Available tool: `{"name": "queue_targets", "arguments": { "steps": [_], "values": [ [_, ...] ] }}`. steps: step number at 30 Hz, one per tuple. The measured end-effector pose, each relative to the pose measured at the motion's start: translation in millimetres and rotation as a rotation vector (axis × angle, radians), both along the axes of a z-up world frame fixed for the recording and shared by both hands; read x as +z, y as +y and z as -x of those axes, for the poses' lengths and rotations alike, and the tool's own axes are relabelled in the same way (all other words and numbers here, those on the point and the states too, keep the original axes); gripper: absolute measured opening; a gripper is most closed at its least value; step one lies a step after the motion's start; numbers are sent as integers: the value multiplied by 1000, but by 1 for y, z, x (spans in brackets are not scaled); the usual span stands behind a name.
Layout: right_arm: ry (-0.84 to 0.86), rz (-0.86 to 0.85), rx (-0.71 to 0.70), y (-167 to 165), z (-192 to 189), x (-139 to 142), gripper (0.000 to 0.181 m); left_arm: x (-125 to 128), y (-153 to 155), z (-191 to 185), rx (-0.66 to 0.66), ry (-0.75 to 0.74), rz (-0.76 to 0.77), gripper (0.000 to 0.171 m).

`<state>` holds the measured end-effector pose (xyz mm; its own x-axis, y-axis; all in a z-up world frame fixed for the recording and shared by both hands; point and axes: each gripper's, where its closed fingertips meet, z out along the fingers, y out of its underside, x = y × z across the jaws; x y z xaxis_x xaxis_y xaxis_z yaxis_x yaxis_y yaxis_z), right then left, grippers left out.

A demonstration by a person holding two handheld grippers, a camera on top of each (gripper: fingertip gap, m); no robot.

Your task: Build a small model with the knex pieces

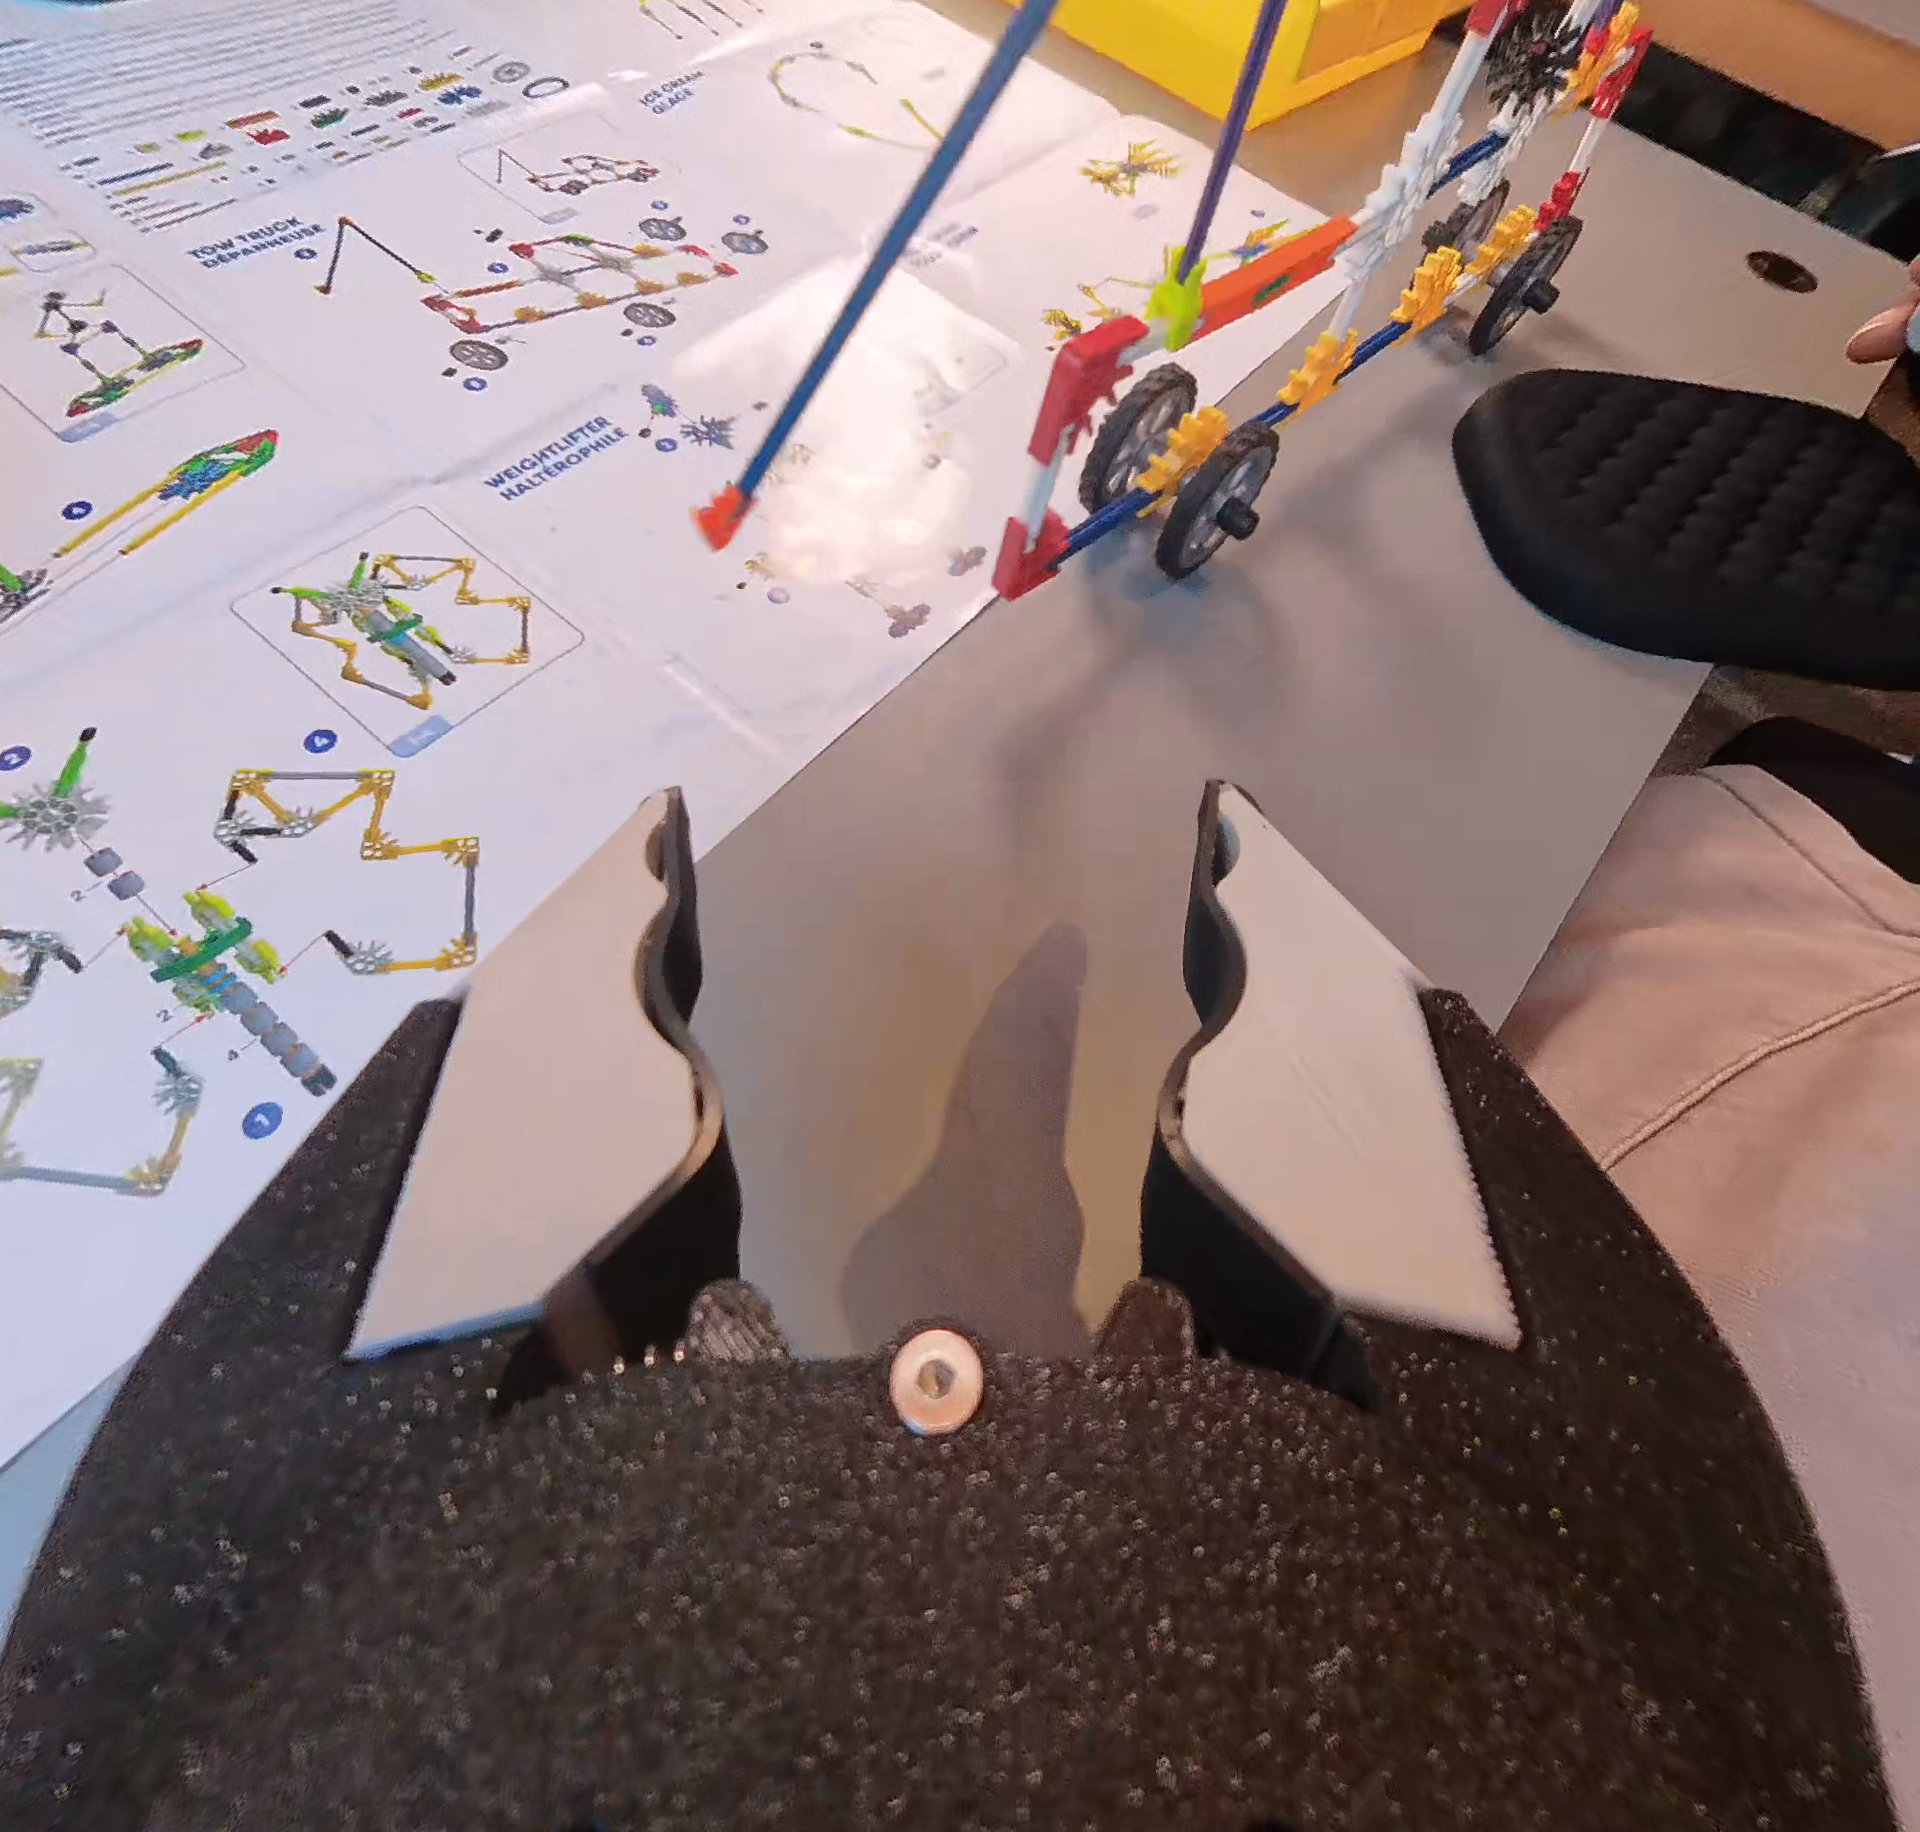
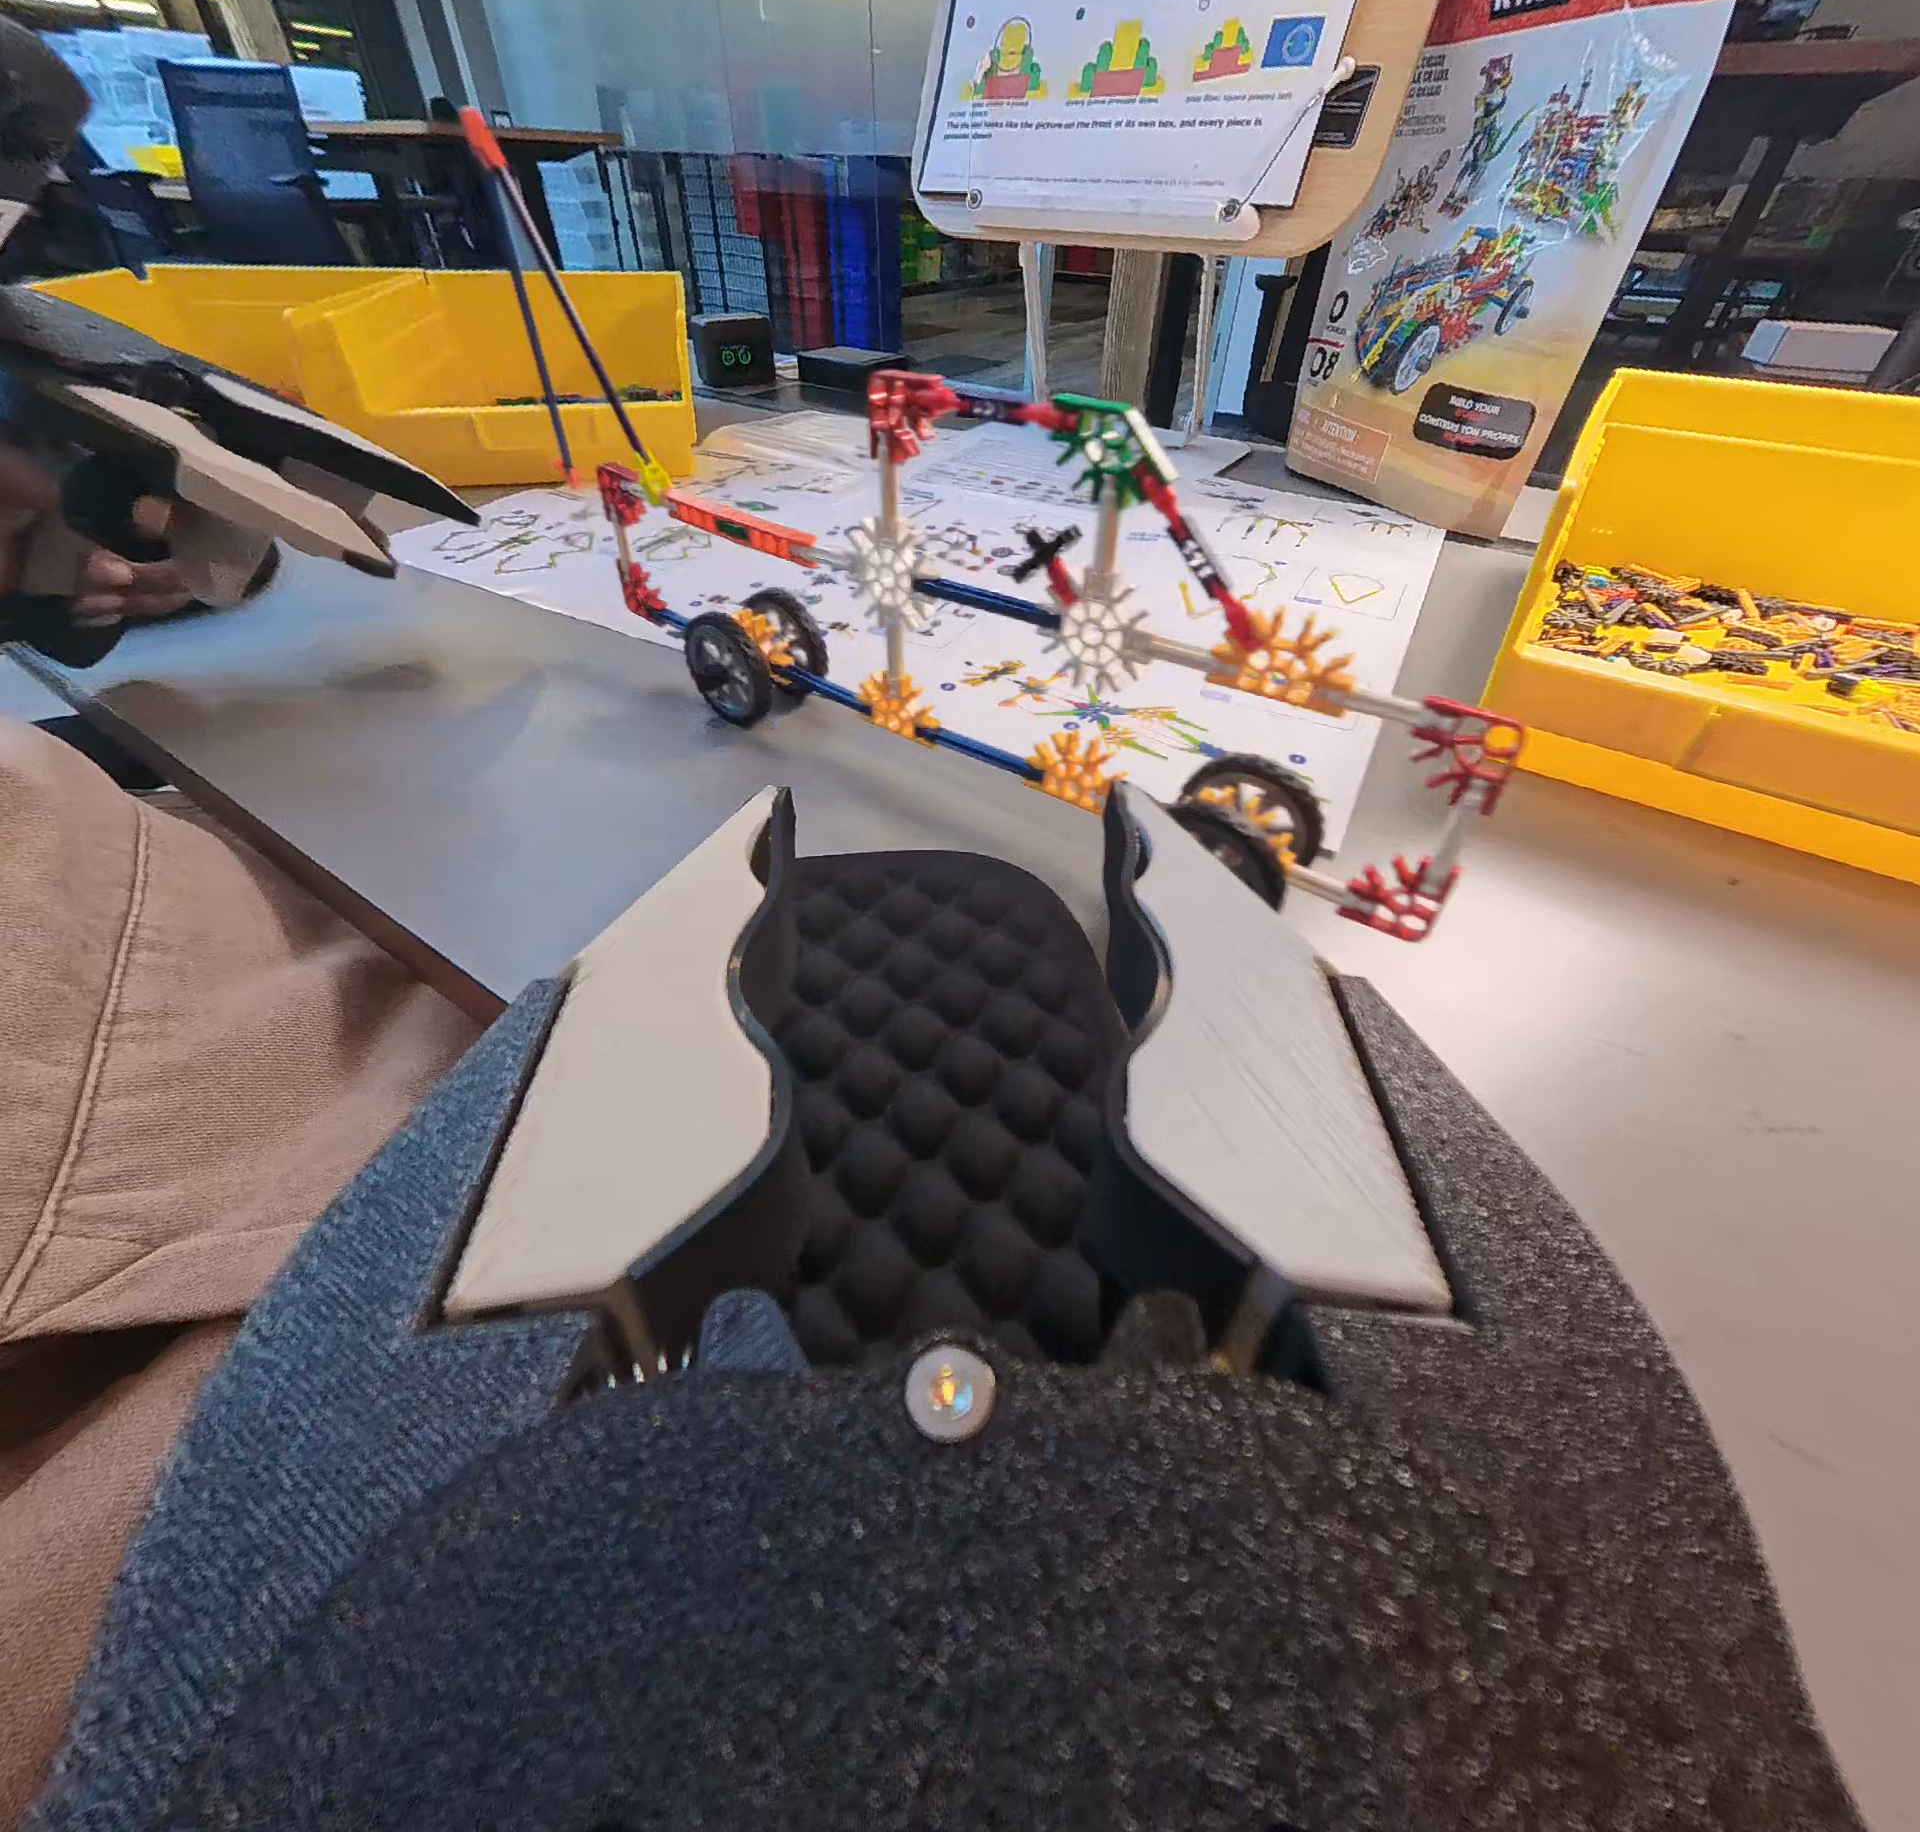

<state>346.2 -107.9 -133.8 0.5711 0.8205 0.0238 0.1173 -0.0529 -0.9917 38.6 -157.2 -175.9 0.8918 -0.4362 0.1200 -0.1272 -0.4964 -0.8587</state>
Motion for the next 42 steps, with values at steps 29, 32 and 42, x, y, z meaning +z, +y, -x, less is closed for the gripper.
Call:
{"name": "queue_targets", "arguments": {
  "steps": [29,32,42],
  "values": [
    [-51,56,-174,25,-8,-9,81,54,0,11,62,5,-349,86],
    [-68,65,-184,27,-8,-14,79,54,0,12,65,1,-344,87],
    [-120,133,-224,35,-9,-31,76,40,5,18,70,-15,-306,87]
  ]
}}
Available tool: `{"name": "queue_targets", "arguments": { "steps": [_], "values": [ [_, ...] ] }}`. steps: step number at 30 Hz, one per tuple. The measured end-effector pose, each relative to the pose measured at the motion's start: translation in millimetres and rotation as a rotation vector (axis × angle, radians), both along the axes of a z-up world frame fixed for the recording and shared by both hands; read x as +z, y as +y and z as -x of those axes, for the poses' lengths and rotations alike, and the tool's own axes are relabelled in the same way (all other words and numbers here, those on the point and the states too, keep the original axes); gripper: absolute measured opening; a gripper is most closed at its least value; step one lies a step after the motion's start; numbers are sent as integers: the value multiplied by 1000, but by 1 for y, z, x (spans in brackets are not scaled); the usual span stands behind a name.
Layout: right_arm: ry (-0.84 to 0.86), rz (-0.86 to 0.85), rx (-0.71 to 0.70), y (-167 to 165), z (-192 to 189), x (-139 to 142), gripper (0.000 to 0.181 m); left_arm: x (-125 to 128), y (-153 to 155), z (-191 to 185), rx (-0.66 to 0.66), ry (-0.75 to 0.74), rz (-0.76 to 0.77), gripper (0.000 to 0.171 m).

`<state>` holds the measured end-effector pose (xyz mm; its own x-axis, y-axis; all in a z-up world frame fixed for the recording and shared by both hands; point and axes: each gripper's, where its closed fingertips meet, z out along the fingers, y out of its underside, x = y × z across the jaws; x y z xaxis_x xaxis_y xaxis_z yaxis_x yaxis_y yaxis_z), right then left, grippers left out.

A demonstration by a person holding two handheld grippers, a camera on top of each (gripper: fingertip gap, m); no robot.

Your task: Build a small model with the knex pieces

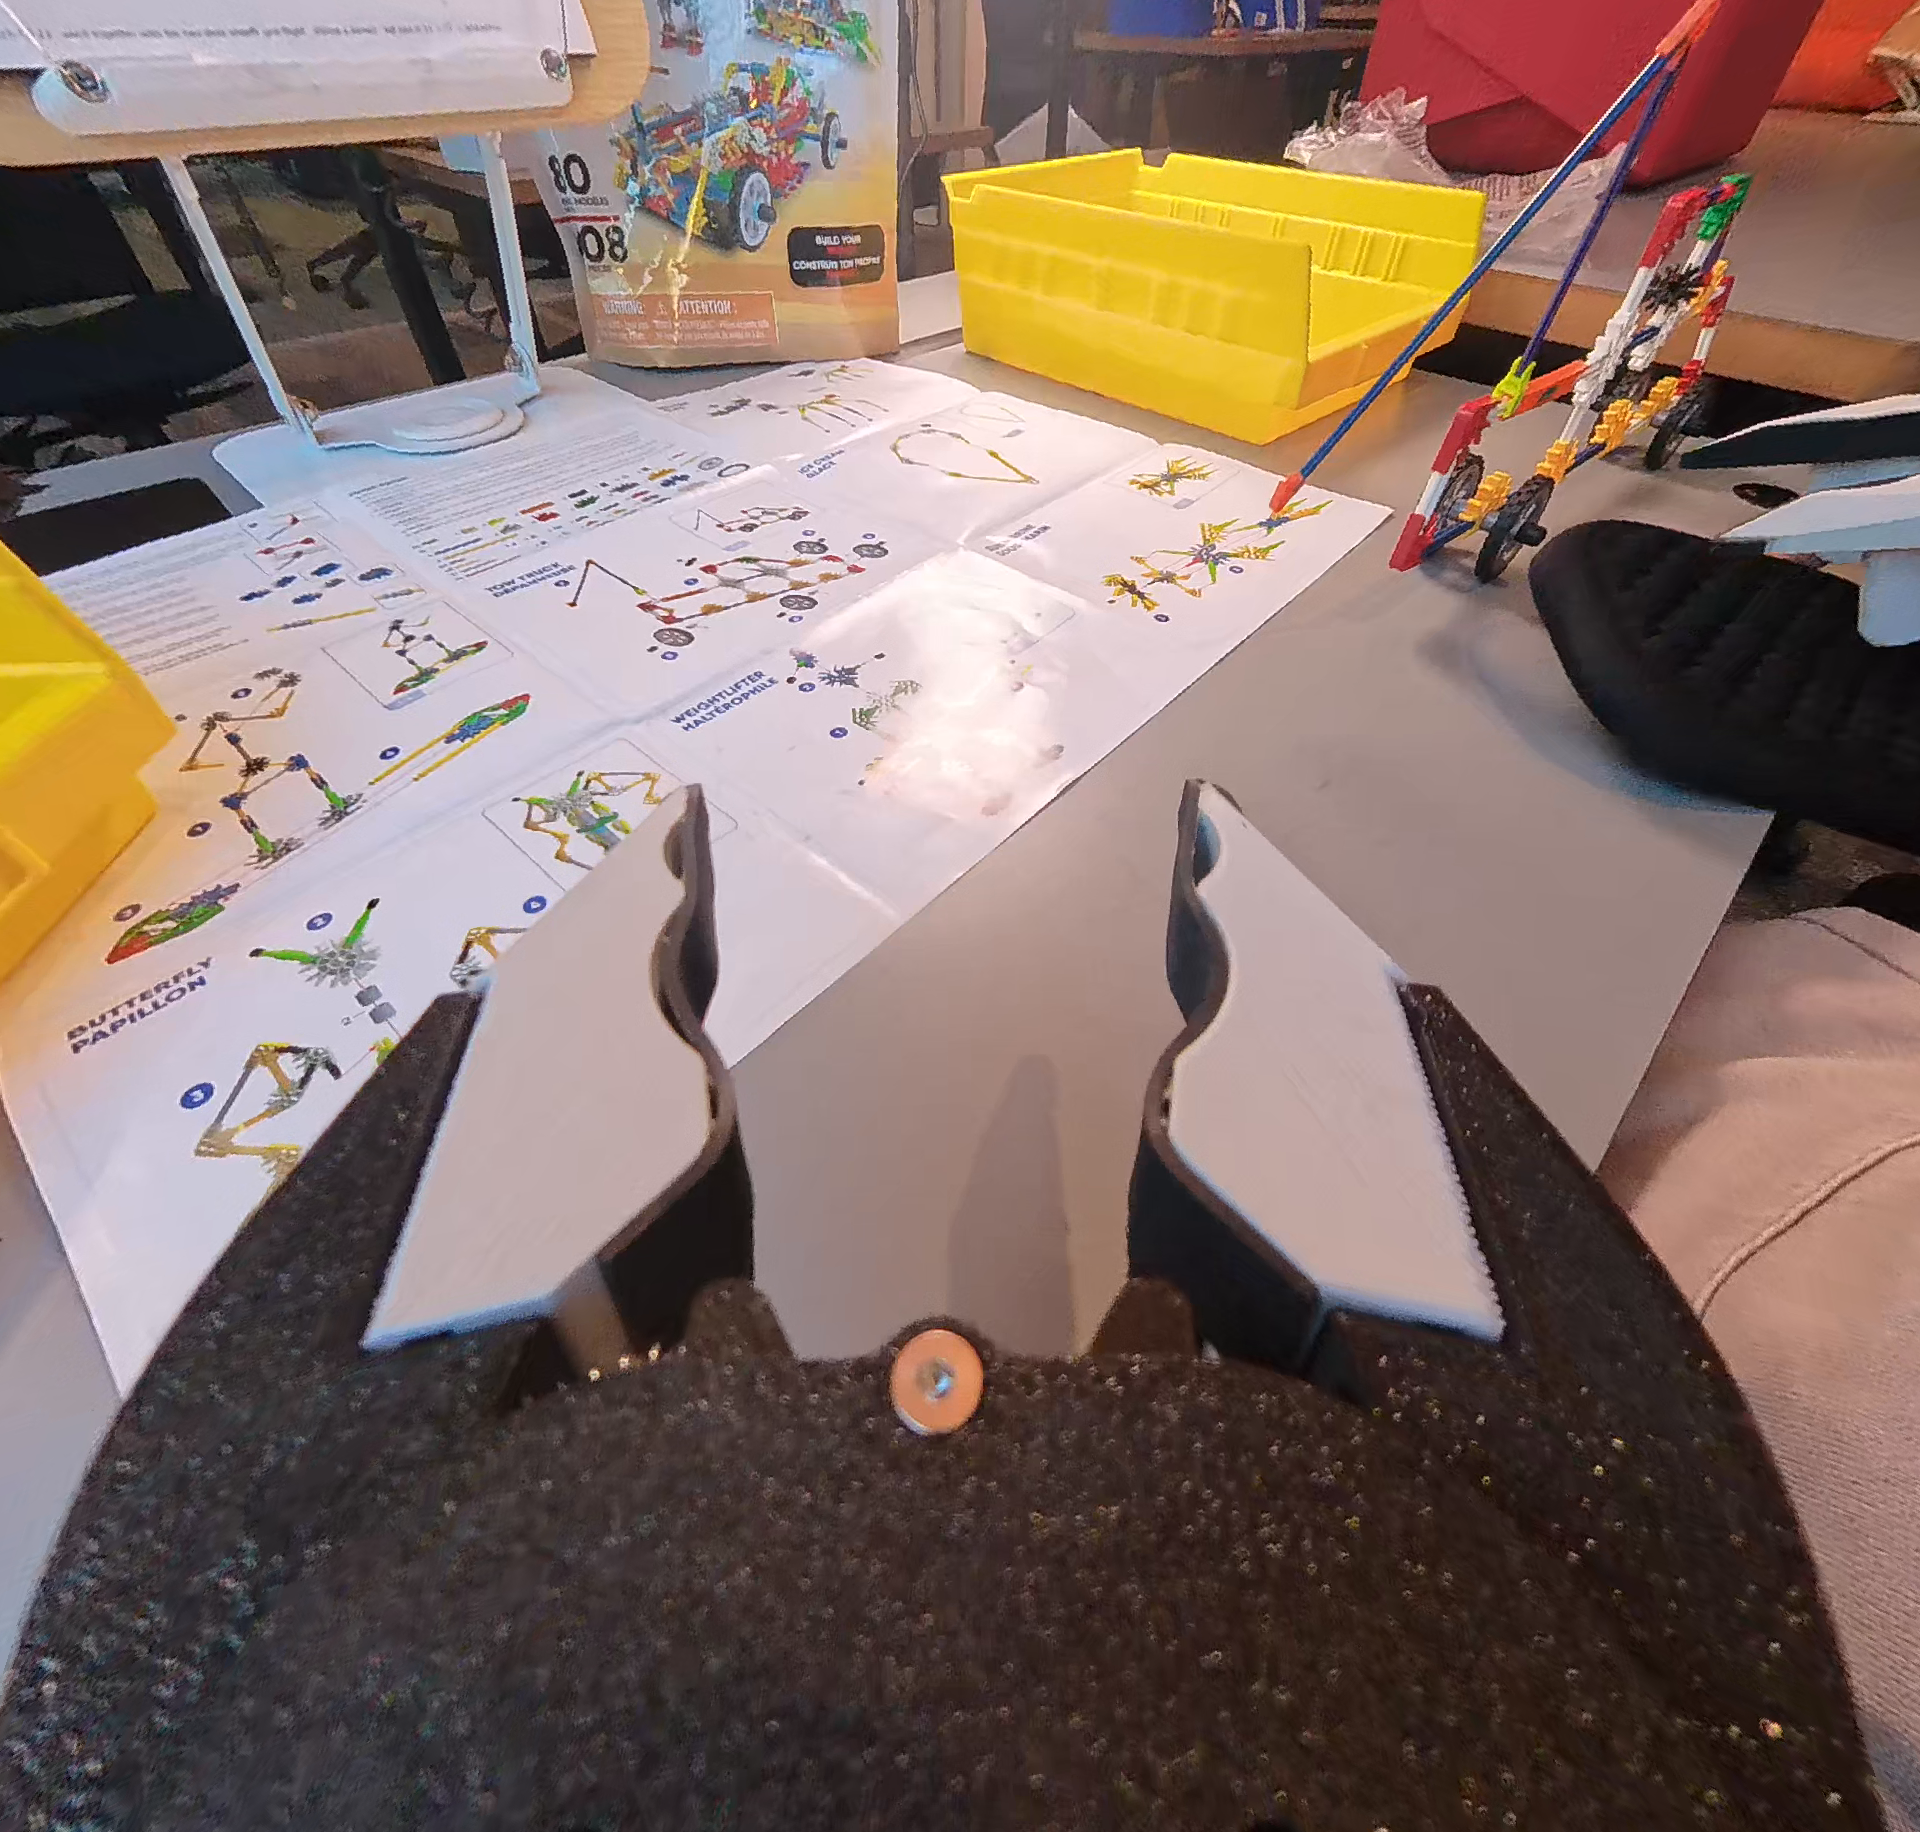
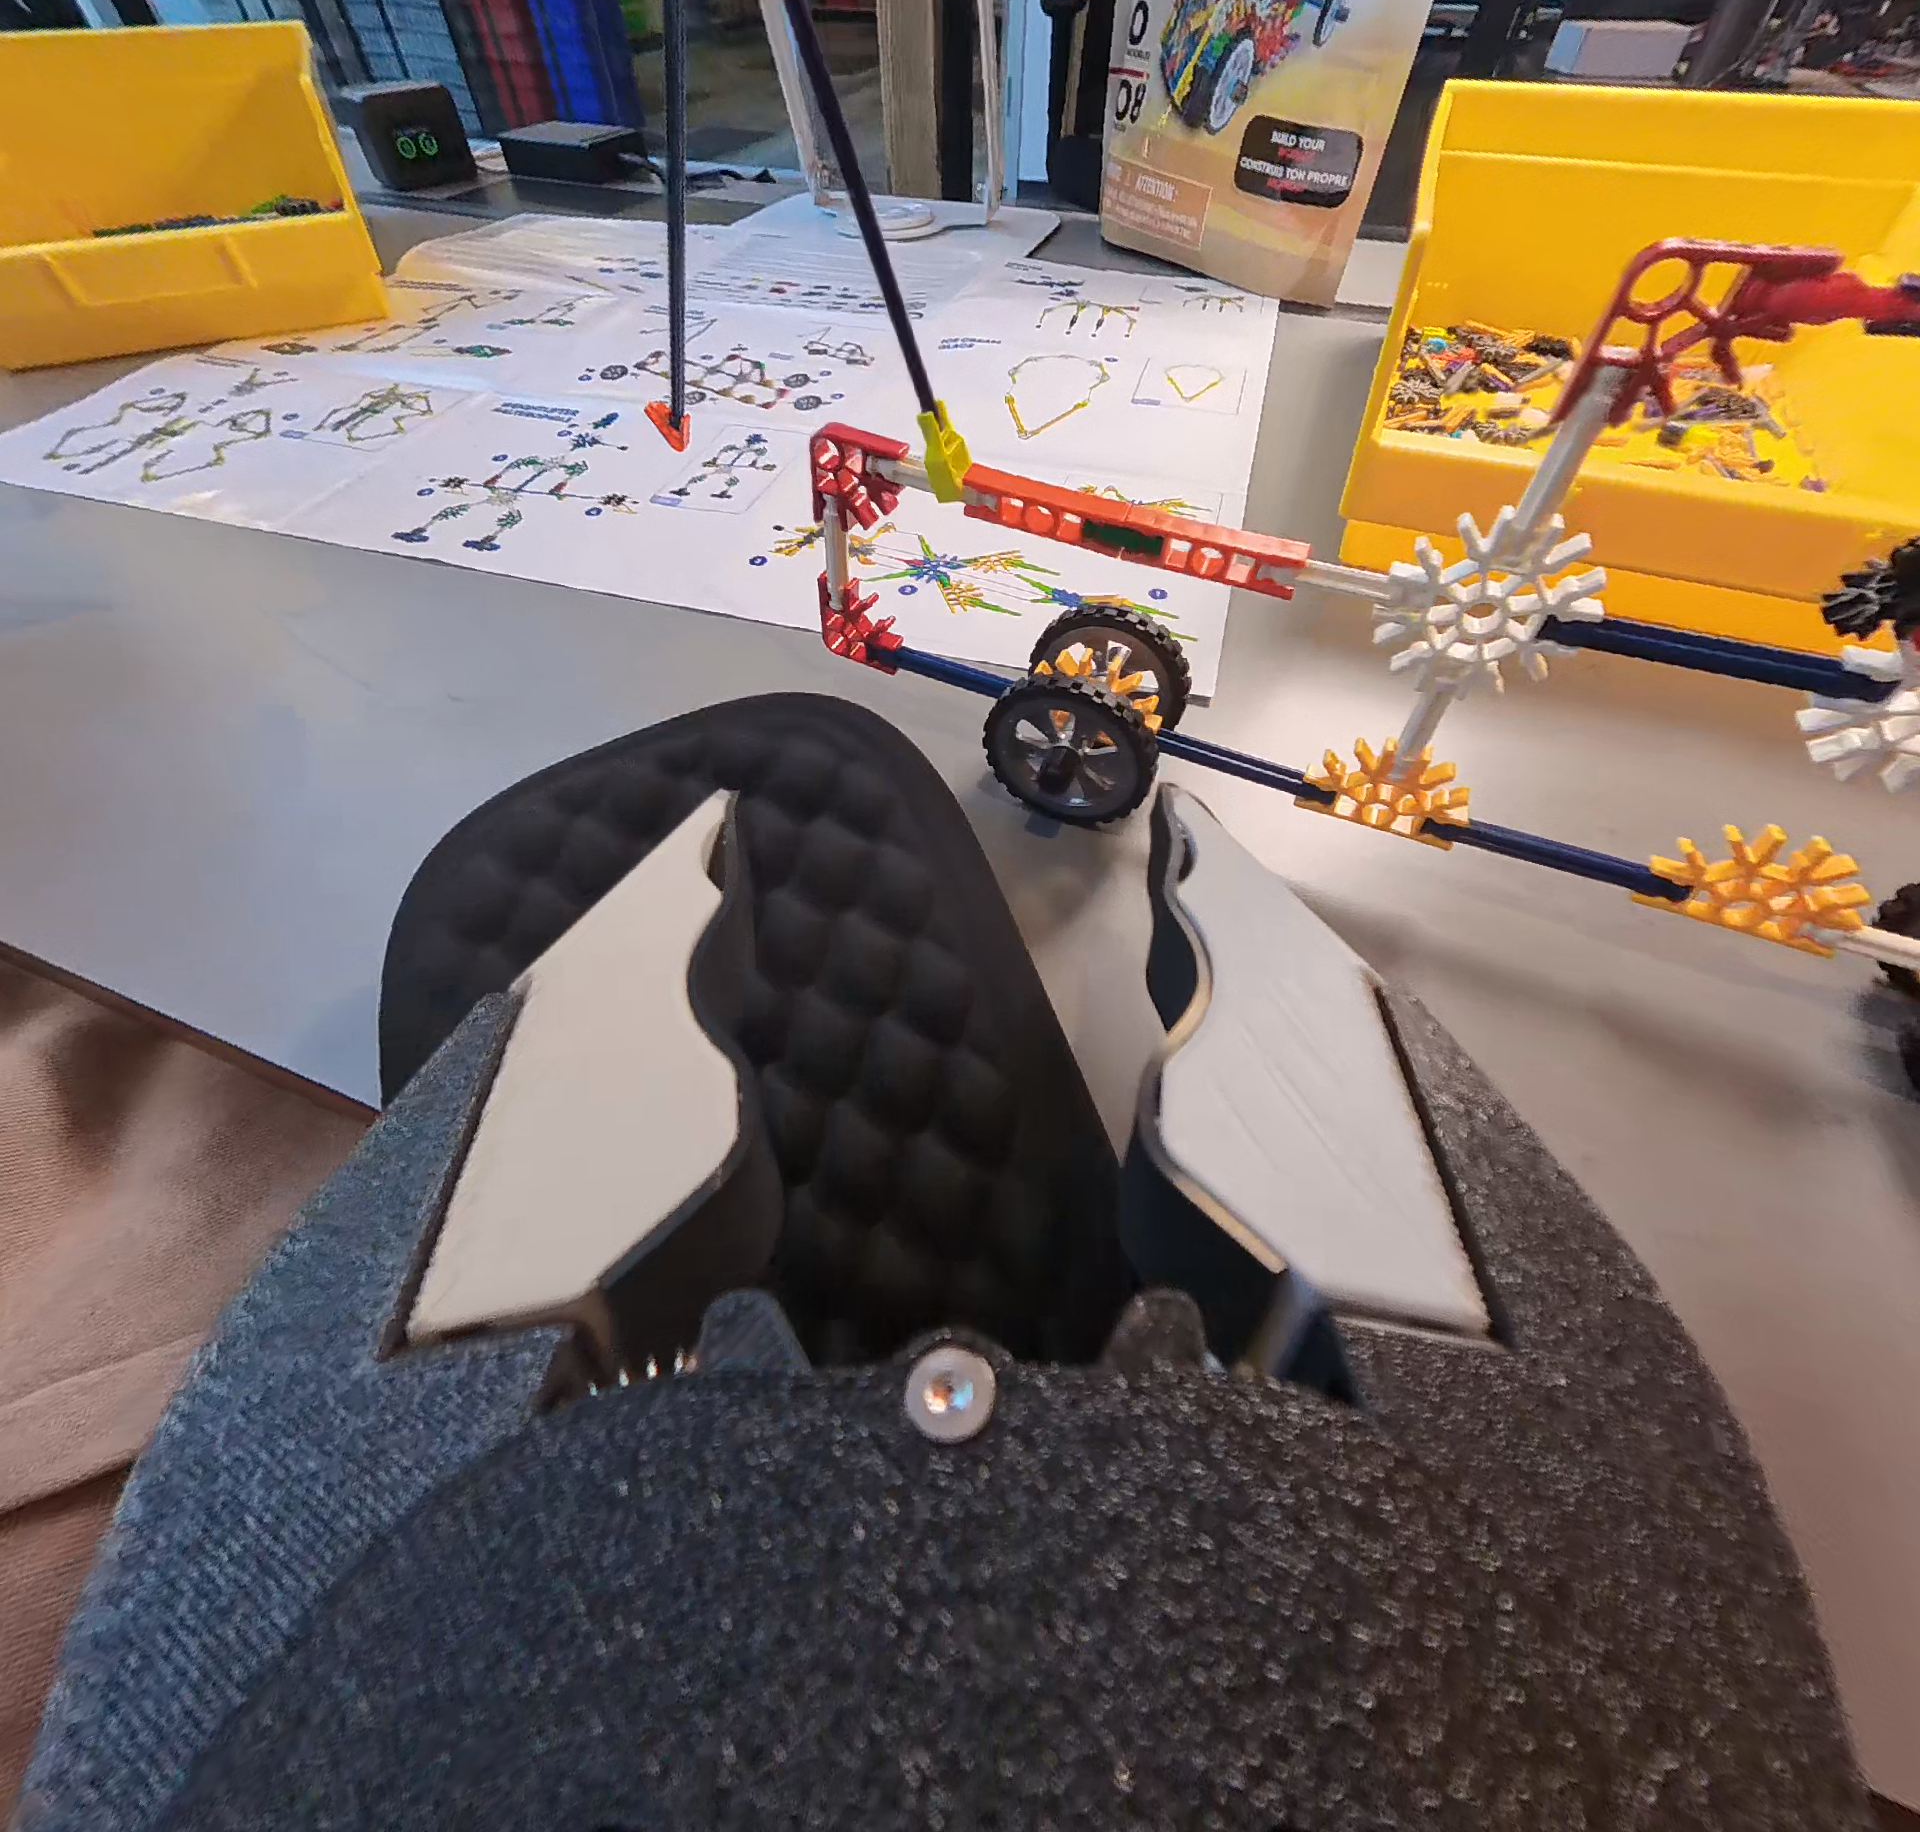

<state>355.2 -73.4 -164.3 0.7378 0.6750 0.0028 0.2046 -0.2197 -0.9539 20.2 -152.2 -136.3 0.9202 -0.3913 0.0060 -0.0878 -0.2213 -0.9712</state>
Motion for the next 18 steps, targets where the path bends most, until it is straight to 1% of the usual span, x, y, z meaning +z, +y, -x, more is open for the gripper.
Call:
{"name": "queue_targets", "arguments": {
  "steps": [3,6,11,14,16,18],
  "values": [
    [-57,-12,-7,0,3,1,76,0,-1,2,3,5,4,87],
    [-112,-63,-14,-1,6,9,75,1,-2,3,7,13,1,87],
    [-107,-114,-34,-2,5,21,75,5,-4,3,22,42,-23,88],
    [-40,-84,-95,15,-5,27,77,5,-3,3,20,36,-23,88],
    [9,-42,-171,33,-18,28,78,5,-3,2,17,36,-25,87],
    [8,-4,-258,52,-33,23,81,3,-3,0,10,51,-25,87]
  ]
}}
